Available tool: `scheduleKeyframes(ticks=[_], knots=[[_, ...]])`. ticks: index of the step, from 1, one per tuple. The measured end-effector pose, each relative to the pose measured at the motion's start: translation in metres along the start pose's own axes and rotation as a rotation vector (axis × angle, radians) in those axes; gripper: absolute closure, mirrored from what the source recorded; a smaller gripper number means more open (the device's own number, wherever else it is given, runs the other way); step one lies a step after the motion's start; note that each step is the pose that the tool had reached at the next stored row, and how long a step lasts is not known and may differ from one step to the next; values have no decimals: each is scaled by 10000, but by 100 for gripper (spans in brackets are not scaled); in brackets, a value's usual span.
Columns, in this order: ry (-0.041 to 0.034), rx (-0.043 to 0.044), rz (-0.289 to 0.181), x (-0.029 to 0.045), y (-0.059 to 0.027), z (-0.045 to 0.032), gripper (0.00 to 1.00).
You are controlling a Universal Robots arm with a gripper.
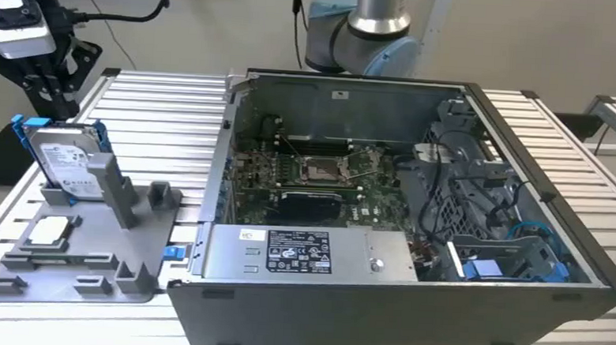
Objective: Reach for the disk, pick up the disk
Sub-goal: 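Reach for the disk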
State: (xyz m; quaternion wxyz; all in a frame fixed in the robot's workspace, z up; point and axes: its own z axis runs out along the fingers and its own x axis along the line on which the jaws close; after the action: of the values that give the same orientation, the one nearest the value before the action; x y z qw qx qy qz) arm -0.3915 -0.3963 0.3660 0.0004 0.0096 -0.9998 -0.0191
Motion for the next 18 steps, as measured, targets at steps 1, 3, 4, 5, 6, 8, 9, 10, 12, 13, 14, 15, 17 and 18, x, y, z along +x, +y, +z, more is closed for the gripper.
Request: scheduleKeyframes(ticks=[1, 3, 4, 5, 6, 8, 9, 10, 12, 13, 14, 15, 17, 18], knots=[[0, 1, 0, 0, 2, 0, 100], [0, 1, 1, 0, 15, 1, 100], [0, 1, 2, 0, 30, 1, 100], [2, 1, 0, -1, 51, 2, 100], [0, 0, 1, -1, 81, 3, 100], [0, 0, 0, -3, 156, 7, 100], [0, 0, 0, -4, 199, 8, 100], [1, 1, 1, -4, 239, 9, 100], [0, 0, 0, -5, 312, 13, 100], [0, 0, 0, -2, 338, 15, 100], [-1, 0, 0, 9, 359, 17, 100], [-1, 0, -2, 28, 375, 18, 100], [1, 1, -7, 89, 387, 20, 100], [1, 1, -13, 127, 387, 21, 100]])
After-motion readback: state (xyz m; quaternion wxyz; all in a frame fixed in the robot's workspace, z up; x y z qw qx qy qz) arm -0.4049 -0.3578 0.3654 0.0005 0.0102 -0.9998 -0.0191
